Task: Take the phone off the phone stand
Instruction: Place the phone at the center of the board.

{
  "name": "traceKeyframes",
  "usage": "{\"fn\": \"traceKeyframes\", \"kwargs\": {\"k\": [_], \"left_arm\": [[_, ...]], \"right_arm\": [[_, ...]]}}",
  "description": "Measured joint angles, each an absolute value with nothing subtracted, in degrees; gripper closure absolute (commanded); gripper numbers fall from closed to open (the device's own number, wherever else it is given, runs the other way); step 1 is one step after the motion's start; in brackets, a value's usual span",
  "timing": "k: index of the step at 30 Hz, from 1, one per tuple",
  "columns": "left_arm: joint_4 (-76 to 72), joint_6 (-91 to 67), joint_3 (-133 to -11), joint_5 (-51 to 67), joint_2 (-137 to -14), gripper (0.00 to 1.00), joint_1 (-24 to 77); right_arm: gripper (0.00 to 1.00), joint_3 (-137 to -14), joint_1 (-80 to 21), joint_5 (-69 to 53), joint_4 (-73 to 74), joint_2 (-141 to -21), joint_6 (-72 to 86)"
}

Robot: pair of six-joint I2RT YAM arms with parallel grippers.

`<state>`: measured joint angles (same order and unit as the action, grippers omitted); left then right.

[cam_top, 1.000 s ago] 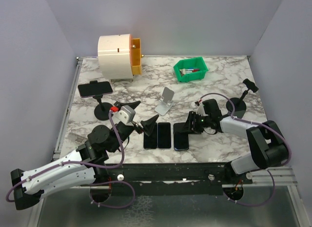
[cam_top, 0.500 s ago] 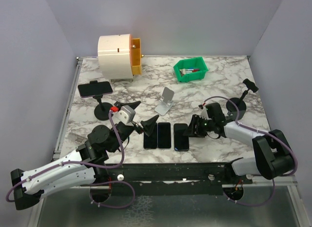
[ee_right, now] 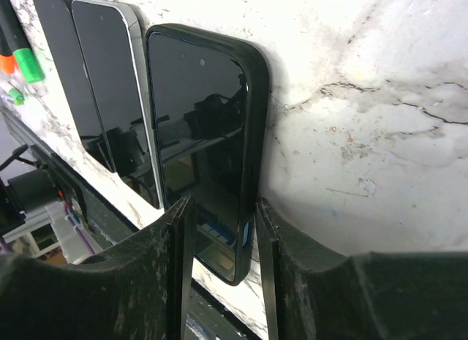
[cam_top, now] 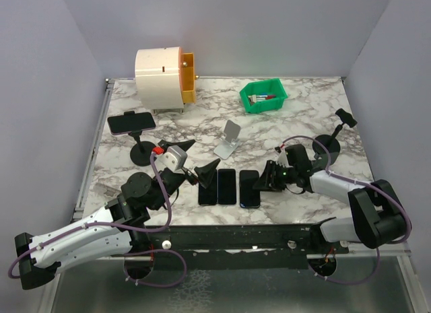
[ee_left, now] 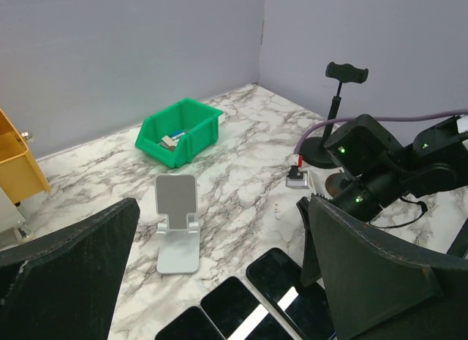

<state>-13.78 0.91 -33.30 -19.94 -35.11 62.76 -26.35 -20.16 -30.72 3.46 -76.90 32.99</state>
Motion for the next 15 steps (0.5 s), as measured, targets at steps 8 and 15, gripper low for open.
{"fn": "traceKeyframes", "kwargs": {"k": [8, 15], "left_arm": [[-13.76, 0.89, -33.3, -19.92, -35.31, 0.01, 62.76], [-13.76, 0.89, -33.3, -19.9, -35.33, 0.01, 62.76]], "right_arm": [[0.59, -26.06, -20.25, -32.97, 0.34, -79.0, 34.74], [0.58, -26.11, -20.32, -33.43, -0.58, -79.61, 34.87]]}}
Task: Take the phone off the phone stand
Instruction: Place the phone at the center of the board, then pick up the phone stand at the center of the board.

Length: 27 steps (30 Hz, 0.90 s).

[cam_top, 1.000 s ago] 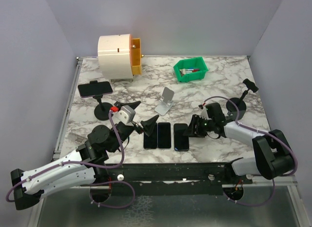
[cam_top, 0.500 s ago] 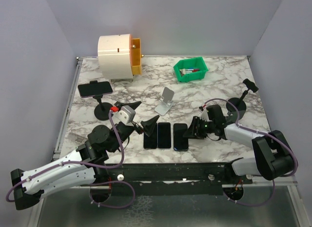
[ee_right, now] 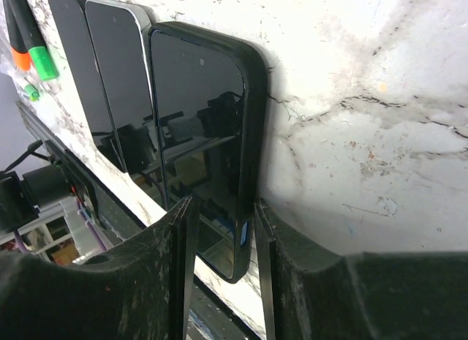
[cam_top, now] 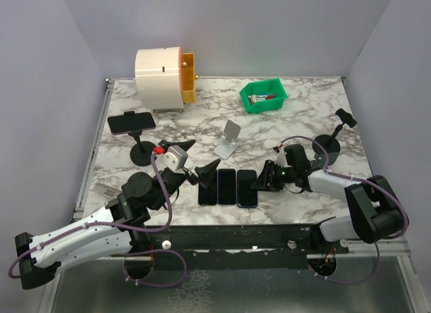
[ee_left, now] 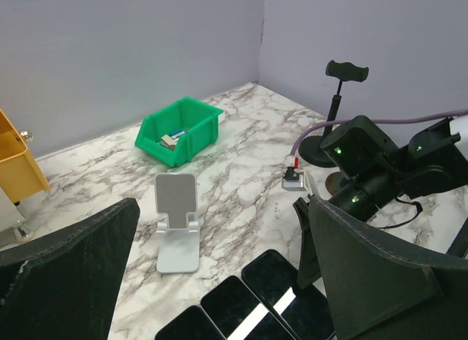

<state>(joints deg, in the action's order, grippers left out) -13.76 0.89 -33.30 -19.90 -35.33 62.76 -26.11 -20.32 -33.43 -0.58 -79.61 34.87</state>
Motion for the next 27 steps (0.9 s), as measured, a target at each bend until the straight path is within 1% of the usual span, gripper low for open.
{"fn": "traceKeyframes", "kwargs": {"k": [7, 10, 13, 17, 21, 23, 25, 27], "left_arm": [[-13.76, 0.89, -33.3, -19.86, -35.48, 0.01, 62.76], [-13.72, 0.89, -33.3, -19.73, -35.64, 0.01, 62.76], [-13.63, 0.91, -33.3, -19.73, -35.64, 0.01, 62.76], [-13.61, 0.91, -33.3, -19.62, -35.64, 0.01, 62.76], [-13.58, 0.91, -33.3, -19.33, -35.64, 0.01, 62.76], [-13.58, 0.91, -33.3, -19.27, -35.64, 0.01, 62.76], [-13.58, 0.91, -33.3, -19.14, -35.62, 0.01, 62.76], [-13.58, 0.91, -33.3, -19.05, -35.62, 0.01, 62.76]], "right_arm": [[0.57, -27.53, -20.56, -33.34, 0.49, -80.49, 33.56], [0.55, -29.1, -20.67, -31.24, 3.36, -80.12, 32.42], [0.54, -31.2, -20.73, -26.96, 8.03, -76.55, 31.0], [0.53, -37.5, -20.71, -21.74, 12.51, -68.66, 29.19], [0.53, -42.78, -20.71, -19.18, 10.07, -63.81, 27.57], [0.51, -43.68, -20.71, -18.44, 6.81, -63.09, 27.18], [0.48, -43.75, -20.71, -17.26, 3.01, -63.55, 26.92], [0.42, -43.88, -20.71, -16.23, -0.62, -65.39, 26.7]]}}
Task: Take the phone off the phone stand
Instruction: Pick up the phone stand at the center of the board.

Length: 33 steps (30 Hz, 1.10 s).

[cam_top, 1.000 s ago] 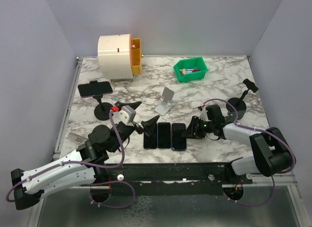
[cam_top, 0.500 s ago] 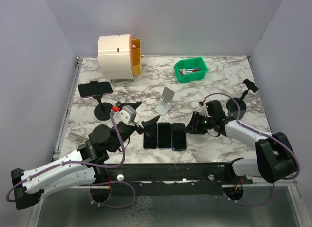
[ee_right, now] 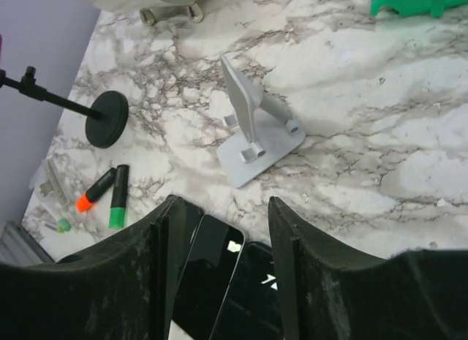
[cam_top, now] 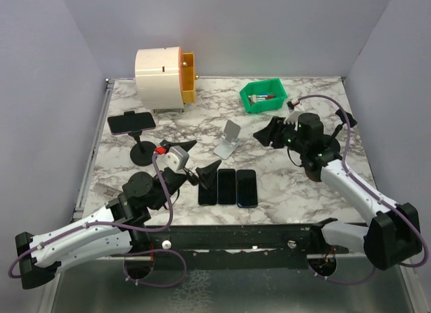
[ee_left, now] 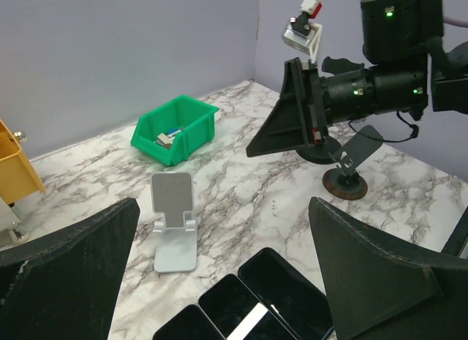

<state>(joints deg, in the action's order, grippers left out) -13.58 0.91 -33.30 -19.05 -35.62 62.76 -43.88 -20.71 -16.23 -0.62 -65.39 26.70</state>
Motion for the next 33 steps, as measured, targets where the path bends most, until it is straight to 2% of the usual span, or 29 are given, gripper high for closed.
{"fn": "traceKeyframes", "kwargs": {"k": [3, 5, 15, 23, 33], "left_arm": [[-13.58, 0.89, -33.3, -18.87, -35.62, 0.01, 62.76], [-13.54, 0.89, -33.32, -18.81, -35.64, 0.01, 62.76], [-12.91, 0.91, -33.34, -18.59, -35.97, 0.01, 62.76], [-12.69, 0.93, -33.32, -18.48, -35.97, 0.01, 62.76], [-12.69, 1.02, -33.34, -18.41, -35.99, 0.01, 62.76]], "right_arm": [[0.31, -46.59, -20.71, -15.88, -3.84, -71.31, 25.41], [0.28, -49.93, -20.73, -16.08, -5.41, -76.64, 24.71], [0.3, -60.03, -22.41, -18.83, -9.32, -92.73, 22.2], [0.4, -63.9, -24.58, -19.79, -8.49, -98.78, 20.62], [0.64, -66.7, -25.04, -19.22, -6.52, -102.02, 19.25]]}}
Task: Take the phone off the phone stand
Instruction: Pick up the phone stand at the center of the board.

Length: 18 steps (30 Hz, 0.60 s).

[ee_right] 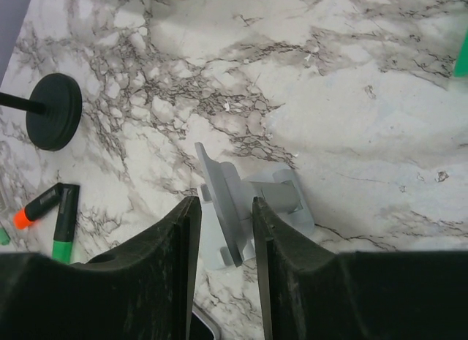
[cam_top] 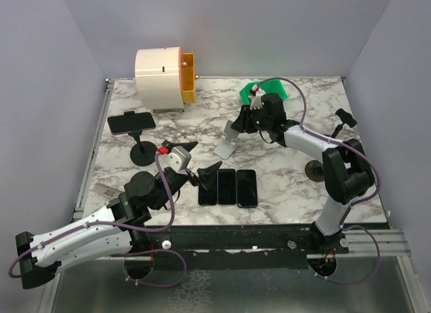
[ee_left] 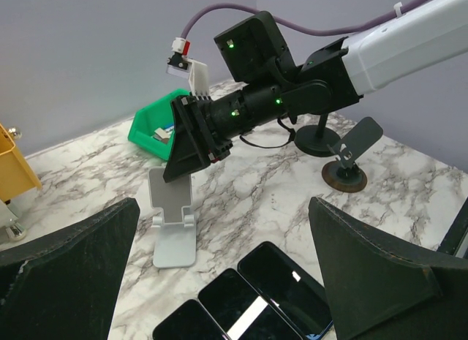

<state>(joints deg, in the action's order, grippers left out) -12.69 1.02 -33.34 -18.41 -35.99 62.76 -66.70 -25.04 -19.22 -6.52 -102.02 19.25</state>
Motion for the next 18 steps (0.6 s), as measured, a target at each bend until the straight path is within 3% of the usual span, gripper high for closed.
{"fn": "traceKeyframes", "kwargs": {"k": [7, 18], "left_arm": [[-12.69, 1.13, -33.34, -18.0, -36.53, 0.01, 62.76], [-12.69, 1.1, -33.34, -16.93, -36.6, 0.01, 62.76]], "right_arm": [[0.99, -66.67, -25.02, -17.74, -6.55, -101.71, 17.5], [0.99, -63.66, -25.08, -6.31, 0.23, -90.98, 13.54]]}}
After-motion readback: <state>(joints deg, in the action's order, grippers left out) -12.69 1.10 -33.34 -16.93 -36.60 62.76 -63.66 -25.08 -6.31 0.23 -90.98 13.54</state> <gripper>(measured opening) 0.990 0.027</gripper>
